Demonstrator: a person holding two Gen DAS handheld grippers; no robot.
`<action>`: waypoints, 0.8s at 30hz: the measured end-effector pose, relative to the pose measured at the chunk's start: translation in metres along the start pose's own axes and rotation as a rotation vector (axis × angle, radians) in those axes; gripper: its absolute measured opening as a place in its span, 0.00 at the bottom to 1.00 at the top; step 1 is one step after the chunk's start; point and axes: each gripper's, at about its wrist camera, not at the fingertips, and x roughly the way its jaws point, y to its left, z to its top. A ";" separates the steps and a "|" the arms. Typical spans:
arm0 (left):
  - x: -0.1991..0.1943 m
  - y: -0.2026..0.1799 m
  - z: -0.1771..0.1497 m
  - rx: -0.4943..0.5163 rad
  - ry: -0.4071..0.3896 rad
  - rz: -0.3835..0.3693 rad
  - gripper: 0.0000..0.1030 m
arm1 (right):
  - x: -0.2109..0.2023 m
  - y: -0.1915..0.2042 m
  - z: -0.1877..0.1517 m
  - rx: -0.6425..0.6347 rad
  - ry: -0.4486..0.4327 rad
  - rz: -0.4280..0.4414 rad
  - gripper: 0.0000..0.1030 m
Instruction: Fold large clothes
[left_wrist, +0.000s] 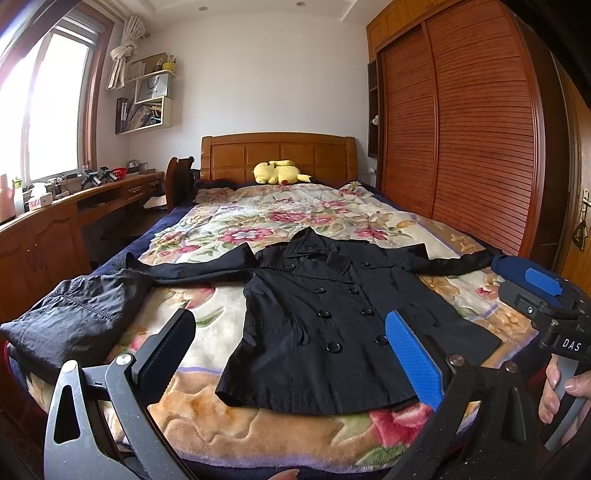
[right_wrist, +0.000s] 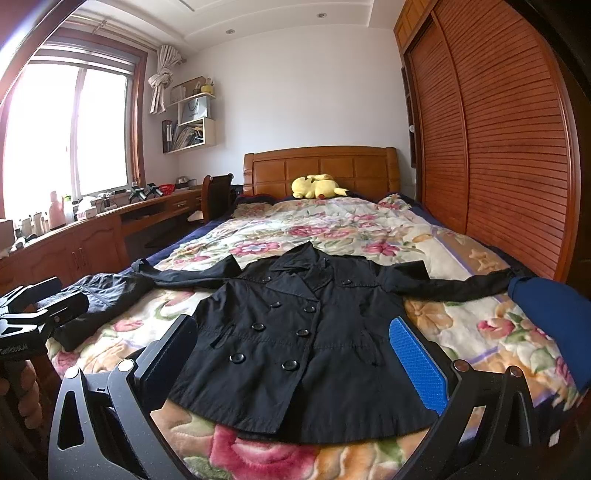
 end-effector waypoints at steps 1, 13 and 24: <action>-0.001 0.000 0.000 0.000 0.000 -0.001 1.00 | -0.001 -0.001 0.001 0.001 0.000 0.001 1.00; -0.006 -0.003 0.001 0.007 -0.012 -0.007 1.00 | -0.002 -0.002 0.001 0.003 -0.006 0.005 1.00; -0.008 -0.004 0.001 0.008 -0.012 -0.006 1.00 | -0.003 -0.002 0.001 0.002 -0.008 0.005 1.00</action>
